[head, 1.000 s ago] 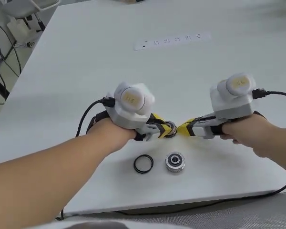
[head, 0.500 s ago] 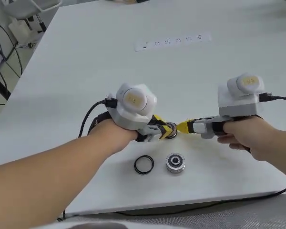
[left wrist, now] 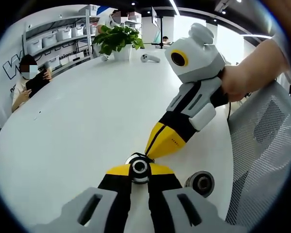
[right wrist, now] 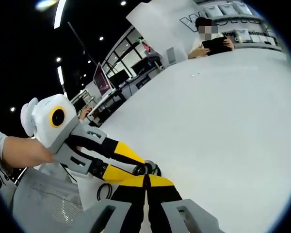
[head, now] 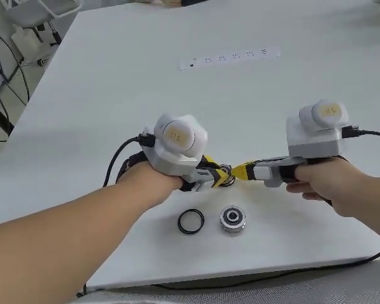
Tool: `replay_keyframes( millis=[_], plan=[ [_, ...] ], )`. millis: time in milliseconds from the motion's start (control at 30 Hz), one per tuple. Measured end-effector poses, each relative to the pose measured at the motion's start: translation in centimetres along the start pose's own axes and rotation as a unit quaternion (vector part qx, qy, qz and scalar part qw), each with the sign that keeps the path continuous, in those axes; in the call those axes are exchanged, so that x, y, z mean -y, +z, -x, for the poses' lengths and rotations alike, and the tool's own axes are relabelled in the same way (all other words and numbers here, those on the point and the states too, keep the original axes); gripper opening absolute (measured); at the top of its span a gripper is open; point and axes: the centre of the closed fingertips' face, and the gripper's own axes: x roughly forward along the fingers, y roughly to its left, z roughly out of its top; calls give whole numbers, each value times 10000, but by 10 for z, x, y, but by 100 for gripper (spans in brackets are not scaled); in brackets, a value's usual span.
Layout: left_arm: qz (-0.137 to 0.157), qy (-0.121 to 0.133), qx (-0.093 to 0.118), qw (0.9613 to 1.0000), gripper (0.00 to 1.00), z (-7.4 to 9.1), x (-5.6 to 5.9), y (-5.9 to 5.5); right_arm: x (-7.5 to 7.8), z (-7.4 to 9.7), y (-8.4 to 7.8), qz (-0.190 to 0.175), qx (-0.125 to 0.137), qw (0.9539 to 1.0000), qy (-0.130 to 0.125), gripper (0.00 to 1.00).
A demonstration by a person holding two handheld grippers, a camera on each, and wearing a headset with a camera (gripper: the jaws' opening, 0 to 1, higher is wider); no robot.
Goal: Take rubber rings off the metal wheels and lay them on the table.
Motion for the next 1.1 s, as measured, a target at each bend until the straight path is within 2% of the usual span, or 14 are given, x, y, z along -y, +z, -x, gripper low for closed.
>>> replay_keyframes(
  millis=[400, 433, 467, 500, 533, 900, 1100],
  plan=[
    [-9, -10, 1, 10000, 7, 0, 0, 0, -7, -2, 1, -57, 25, 9999, 146, 0],
    [-9, -11, 0, 10000, 7, 0, 0, 0, -8, -2, 1, -68, 40, 9998, 190, 0],
    [-12, -11, -1, 10000, 7, 0, 0, 0, -19, -1, 7, -196, 157, 9985, 485, 0],
    [-6, -10, 5, 10000, 7, 0, 0, 0, -10, 0, 4, -110, 68, 9996, 251, 0],
    [-6, -10, 12, 10000, 7, 0, 0, 0, -11, 0, 4, -34, 70, 9995, 298, 0],
    [18, -1, 11, 10000, 7, 0, 0, 0, -10, 4, 2, -297, 146, 9984, 455, 0],
    [21, -23, -6, 10000, 7, 0, 0, 0, -10, 3, 1, -241, 109, 9989, 394, 0]
  ],
)
